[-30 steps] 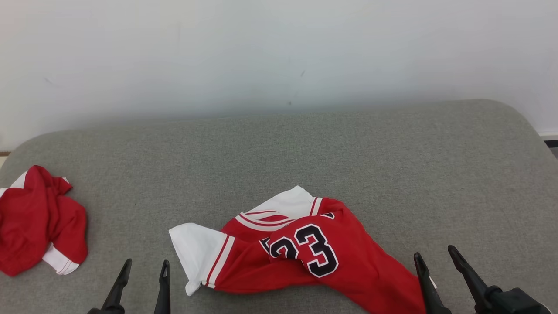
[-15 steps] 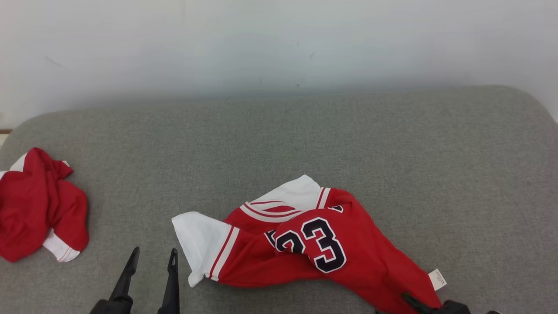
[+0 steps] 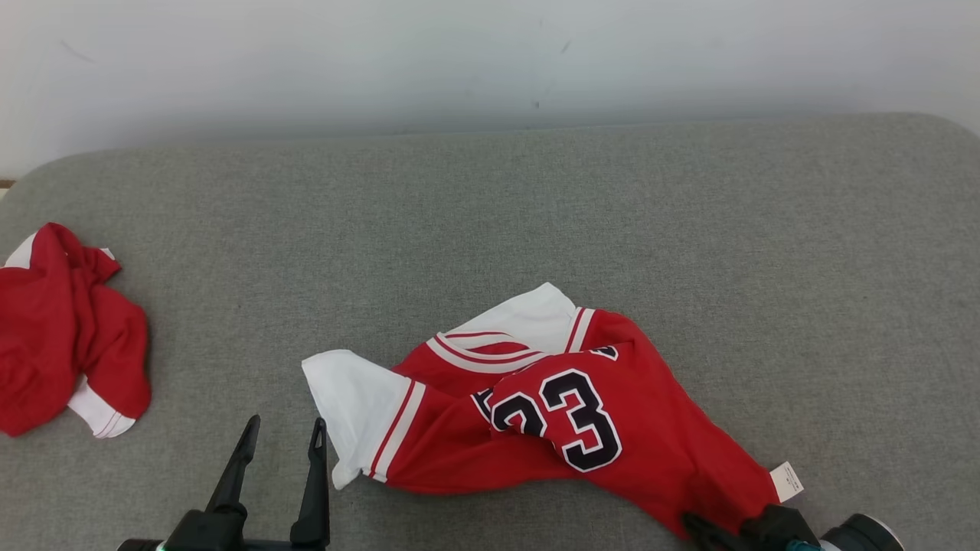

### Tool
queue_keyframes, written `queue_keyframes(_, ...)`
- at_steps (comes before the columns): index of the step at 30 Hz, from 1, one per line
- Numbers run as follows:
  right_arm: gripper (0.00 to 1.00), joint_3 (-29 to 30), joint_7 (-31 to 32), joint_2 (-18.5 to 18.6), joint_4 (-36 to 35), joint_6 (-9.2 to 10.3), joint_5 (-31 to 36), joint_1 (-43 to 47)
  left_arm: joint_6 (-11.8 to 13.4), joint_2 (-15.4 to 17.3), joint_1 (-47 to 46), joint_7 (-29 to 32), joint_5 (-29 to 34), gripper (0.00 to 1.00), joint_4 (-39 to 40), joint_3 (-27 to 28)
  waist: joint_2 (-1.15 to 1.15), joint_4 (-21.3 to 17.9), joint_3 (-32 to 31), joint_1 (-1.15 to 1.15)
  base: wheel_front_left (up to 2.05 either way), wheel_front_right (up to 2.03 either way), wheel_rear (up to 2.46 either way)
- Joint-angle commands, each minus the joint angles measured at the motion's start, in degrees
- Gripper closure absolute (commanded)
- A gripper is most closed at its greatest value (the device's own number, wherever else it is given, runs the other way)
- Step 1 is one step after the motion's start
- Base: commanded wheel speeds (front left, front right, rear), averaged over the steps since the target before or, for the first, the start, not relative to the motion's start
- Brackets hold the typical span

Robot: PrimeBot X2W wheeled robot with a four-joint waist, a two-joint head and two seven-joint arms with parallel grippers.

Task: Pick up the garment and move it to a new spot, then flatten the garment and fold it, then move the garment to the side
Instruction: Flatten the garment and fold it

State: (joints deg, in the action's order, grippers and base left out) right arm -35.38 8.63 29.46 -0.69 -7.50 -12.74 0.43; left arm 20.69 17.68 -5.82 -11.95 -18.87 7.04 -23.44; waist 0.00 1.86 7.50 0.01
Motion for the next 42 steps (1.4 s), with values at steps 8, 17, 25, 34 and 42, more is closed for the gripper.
queue_keyframes(8,1.00,1.08,-0.69,2.33,-7.25,0.02,-3.76,-2.78,0.06,0.04,-0.49,-0.87,-0.32,0.00,-1.02,0.22,0.00,-1.62,0.02,-0.01,0.00,0.00,0.00)
queue_keyframes(17,1.00,13.14,-7.58,-3.66,-11.41,0.02,-4.42,-1.06,-0.05,0.41,-0.26,-1.02,-0.77,0.00,-1.36,0.33,0.00,-2.04,-1.58,-0.01,0.00,0.00,0.00)
queue_keyframes(25,0.00,21.47,-12.56,-11.01,-12.47,0.02,-3.40,-1.73,0.33,1.43,0.59,0.06,-0.99,0.00,-0.86,0.46,0.00,-2.46,-3.44,-0.01,0.00,0.00,0.00)
queue_keyframes(34,0.00,25.64,-12.84,-12.87,-7.93,0.02,-2.01,1.87,0.20,2.76,2.29,1.05,-1.51,0.00,-1.22,0.08,0.00,-1.92,-7.08,-0.01,0.00,0.00,0.00)
queue_keyframes(42,0.00,24.64,-11.80,-14.63,-8.58,0.02,-1.87,6.71,0.32,3.42,3.76,1.30,-1.98,0.00,-1.48,0.24,0.00,-1.63,-8.88,-0.01,0.00,0.00,0.00)
